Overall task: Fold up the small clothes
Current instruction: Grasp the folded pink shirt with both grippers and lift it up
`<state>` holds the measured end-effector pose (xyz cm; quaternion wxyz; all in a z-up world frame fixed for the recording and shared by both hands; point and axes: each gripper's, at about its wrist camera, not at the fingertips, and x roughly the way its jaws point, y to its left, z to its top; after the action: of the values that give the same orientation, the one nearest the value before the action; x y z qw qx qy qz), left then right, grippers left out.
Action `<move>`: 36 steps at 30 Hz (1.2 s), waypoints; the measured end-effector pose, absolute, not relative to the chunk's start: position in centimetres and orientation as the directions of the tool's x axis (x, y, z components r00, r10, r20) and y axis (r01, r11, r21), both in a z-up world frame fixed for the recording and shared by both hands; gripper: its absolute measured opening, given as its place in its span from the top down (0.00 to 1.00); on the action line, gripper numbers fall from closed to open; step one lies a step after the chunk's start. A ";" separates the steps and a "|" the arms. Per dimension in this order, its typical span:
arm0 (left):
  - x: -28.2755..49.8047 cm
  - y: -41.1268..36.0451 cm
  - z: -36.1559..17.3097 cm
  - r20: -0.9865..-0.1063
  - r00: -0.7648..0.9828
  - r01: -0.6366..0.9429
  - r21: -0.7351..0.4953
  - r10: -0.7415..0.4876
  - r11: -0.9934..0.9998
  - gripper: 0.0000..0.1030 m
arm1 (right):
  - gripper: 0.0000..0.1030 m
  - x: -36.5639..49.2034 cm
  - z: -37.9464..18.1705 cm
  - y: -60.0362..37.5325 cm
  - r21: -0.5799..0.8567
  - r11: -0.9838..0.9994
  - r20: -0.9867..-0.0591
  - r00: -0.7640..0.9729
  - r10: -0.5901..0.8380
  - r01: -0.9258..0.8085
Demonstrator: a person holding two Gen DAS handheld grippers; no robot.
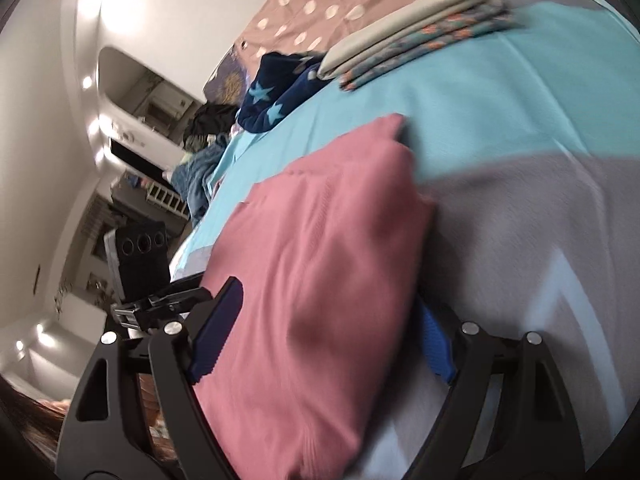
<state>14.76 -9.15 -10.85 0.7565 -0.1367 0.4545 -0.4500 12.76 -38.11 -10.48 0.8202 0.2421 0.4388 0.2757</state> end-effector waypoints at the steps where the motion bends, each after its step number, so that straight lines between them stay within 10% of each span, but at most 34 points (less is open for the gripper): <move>1: 15.1 -9.2 -11.0 -0.557 0.182 0.553 -0.624 -0.810 0.553 0.40 | 0.22 13.1 -10.5 -37.8 0.629 0.737 -0.591 0.464 0.660 -0.246; 10: 16.6 -10.1 -11.2 -0.576 0.199 0.532 -0.616 -0.793 0.581 0.65 | 0.75 14.5 -11.9 -38.5 0.666 0.722 -0.574 0.489 0.657 -0.189; 36: 5.9 -15.6 7.6 -0.384 0.566 0.767 -0.080 -0.730 0.636 0.76 | 0.82 2.8 8.0 -37.4 0.235 0.918 -0.280 0.883 0.378 -0.318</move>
<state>5.91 -15.60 7.62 0.8835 0.0481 0.1943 -0.4236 2.78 -37.37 8.02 0.9659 0.0914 0.1621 0.1801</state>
